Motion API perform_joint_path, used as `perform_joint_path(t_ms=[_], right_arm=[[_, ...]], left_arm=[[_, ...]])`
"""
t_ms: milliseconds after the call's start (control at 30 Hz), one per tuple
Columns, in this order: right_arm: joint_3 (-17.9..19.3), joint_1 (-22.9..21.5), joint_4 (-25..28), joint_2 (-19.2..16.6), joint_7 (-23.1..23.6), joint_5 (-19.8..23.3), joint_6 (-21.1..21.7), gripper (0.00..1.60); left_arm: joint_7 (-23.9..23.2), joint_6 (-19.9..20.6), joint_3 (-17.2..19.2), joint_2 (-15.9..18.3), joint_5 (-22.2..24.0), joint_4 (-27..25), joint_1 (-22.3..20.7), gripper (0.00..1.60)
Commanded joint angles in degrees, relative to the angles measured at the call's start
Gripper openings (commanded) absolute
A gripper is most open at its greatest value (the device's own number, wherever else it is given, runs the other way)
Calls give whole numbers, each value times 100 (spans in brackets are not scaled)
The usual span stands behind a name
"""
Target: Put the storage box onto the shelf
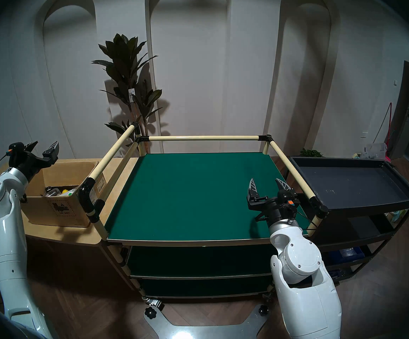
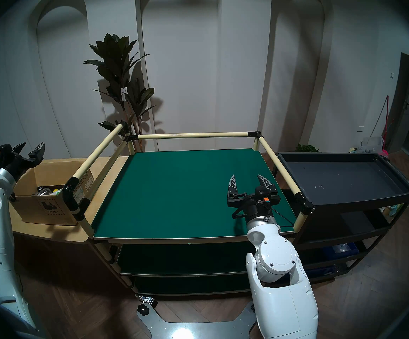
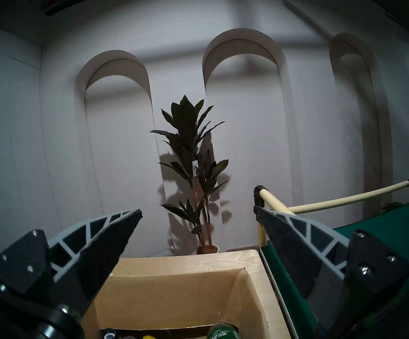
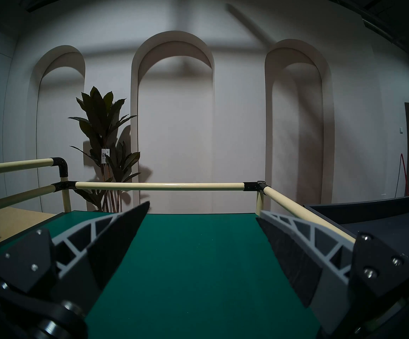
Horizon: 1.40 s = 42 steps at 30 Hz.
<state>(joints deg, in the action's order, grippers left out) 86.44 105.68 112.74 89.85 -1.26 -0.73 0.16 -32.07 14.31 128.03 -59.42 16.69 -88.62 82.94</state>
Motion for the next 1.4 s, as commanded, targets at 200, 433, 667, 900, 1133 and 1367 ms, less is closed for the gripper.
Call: perform_joint_path(t_ms=[200, 433, 667, 900, 1133, 1367], right_arm=[[10, -36, 114, 9, -12, 1, -29, 160], [10, -40, 105, 9, -9, 1, -30, 160], [11, -40, 107, 10, -8, 0, -31, 160], [12, -28, 129, 14, -13, -1, -30, 160], [12, -17, 149, 18, -19, -3, -24, 160], [9, -25, 134, 13, -22, -2, -28, 160]], left_arm=[[-215, -521, -625, 675, -31, 1348, -894, 160], [-258, -800, -1041, 936, 23, 2227, -1291, 160], [-351, -1062, -1123, 1130, 110, 2847, -1725, 160], [-864, -1708, -848, 1237, 366, 3137, -1622, 160], [-1401, -2372, -820, 1306, 363, 3814, -1709, 160], [-1797, -2729, -1101, 1708, 176, 4188, -1945, 160]])
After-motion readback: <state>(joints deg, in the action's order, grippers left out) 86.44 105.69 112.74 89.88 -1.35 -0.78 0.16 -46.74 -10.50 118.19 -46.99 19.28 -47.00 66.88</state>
